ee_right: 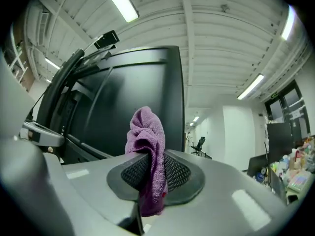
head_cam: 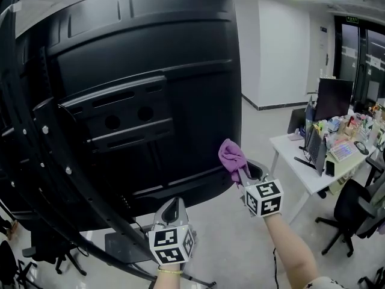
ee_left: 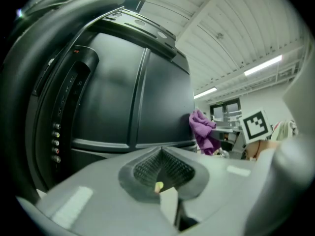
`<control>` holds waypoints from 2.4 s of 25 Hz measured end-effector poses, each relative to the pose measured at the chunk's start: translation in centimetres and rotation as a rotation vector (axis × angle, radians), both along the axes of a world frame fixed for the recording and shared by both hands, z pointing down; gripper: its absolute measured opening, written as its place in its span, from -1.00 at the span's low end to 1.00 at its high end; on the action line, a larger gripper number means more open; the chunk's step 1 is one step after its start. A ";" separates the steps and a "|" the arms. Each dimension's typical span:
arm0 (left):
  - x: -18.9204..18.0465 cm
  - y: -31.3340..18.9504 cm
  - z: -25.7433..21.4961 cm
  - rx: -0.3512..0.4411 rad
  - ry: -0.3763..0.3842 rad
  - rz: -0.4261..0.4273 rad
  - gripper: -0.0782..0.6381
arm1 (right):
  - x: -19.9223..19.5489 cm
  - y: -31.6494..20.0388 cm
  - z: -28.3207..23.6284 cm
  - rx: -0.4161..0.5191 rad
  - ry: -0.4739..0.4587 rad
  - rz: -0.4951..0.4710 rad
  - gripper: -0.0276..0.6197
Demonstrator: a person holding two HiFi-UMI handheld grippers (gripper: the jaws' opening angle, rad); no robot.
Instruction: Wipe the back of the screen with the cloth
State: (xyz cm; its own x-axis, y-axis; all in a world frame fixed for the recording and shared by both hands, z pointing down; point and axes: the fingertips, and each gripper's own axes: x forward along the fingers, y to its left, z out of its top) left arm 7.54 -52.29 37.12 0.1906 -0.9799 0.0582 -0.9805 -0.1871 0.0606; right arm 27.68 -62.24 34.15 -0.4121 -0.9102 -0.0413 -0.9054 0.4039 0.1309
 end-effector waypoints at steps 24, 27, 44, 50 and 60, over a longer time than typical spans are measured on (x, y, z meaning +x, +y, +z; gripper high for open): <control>-2.5 -1.0 -3.2 0.058 -0.031 -0.019 -0.76 | -6.9 -1.0 -33.4 0.484 0.317 -0.041 -0.75; -2.8 -1.0 -3.4 0.061 -0.040 -0.023 -0.76 | -6.7 -1.2 -37.7 0.528 0.278 0.004 -0.75; -1.5 6.6 -5.1 0.117 -0.012 -0.023 -0.76 | -4.3 8.0 -27.8 0.457 0.091 -0.068 -0.75; -0.8 16.0 -1.7 0.071 0.000 -0.064 -0.76 | -3.9 17.8 -9.1 0.216 0.018 -0.169 -0.75; -3.0 29.9 4.2 -0.043 0.023 -0.177 -0.76 | -8.5 32.9 4.1 -0.015 -0.043 -0.301 -0.75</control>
State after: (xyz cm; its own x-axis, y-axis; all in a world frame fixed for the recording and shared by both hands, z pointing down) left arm 4.55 -22.39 41.30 0.0172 -0.9950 0.0980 -0.9961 -0.0085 0.0878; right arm 19.14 -29.30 38.24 -0.6617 -0.7479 -0.0518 -0.7491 0.6568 0.0866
